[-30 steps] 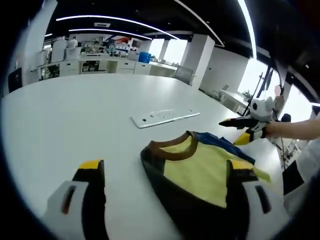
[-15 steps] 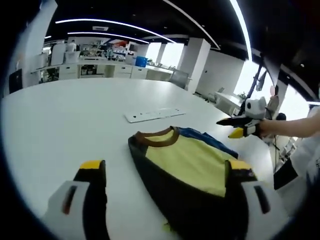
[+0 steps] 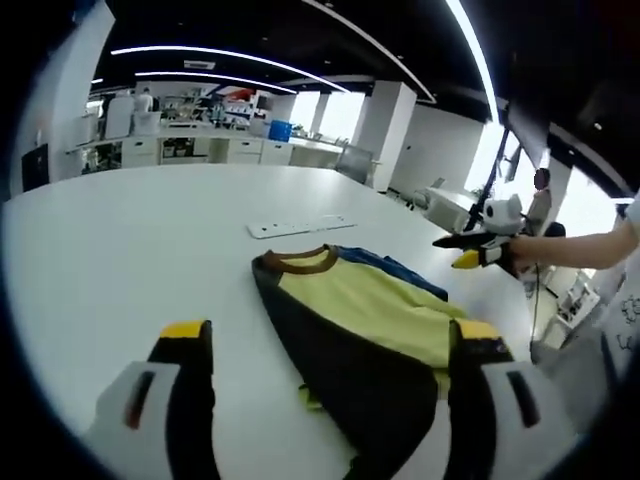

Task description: Fold the garment on the visible template until the final outline fits inside the template.

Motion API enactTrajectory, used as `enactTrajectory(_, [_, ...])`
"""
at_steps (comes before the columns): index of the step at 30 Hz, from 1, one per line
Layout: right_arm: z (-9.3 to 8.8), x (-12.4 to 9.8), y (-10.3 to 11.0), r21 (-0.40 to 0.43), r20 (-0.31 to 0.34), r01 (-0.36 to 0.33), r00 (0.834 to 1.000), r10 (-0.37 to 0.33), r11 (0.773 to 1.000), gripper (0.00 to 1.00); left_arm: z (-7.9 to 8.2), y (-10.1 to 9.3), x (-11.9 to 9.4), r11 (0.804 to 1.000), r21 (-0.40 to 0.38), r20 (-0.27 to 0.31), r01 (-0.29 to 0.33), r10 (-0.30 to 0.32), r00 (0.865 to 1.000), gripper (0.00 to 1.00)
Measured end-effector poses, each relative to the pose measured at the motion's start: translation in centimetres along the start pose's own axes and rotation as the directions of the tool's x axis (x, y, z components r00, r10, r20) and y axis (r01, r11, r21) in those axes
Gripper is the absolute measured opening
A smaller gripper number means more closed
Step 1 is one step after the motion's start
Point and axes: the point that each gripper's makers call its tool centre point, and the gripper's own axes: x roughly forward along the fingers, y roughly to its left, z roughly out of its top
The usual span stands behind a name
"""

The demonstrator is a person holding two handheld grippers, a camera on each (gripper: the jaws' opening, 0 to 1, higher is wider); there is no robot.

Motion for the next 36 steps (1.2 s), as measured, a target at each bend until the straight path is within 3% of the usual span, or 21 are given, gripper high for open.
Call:
enactTrajectory(6, [-0.7,-1.3,0.6,-0.010,-0.007,0.000,1.000,0.000,1.000,0.84,-0.2,-1.6,-1.8,1.000,0.027,0.006,-0.003,0.003,1.000,0.95])
enactTrajectory(9, [-0.8,-1.7,0.9,-0.013,-0.006,-0.004,1.000,0.004,1.000,0.84,-0.3,-0.9,-1.9,1.000,0.024,0.013,-0.006,0.006,1.000,0.93])
enactTrajectory(16, [-1.4,-2.2,2.5,-0.035,-0.017,-0.031,0.999,0.031,0.999,0.82,-1.5,-2.1,-2.9,1.000,0.018,0.015,-0.001,0.001,1.000,0.92])
enactTrajectory(24, [-2.8,-2.2,6.8,-0.083,-0.053,-0.116,0.992,0.111,0.990,0.78,-1.7,-2.2,-3.7,1.000,0.007,0.030,-0.011,0.011,0.999,0.92])
enactTrajectory(36, [-5.6,-1.5,11.1,-0.116,-0.124,-0.215,0.972,0.200,0.970,0.74,-2.5,-2.7,-5.1,0.999,-0.009,0.044,-0.031,0.032,0.999,0.91])
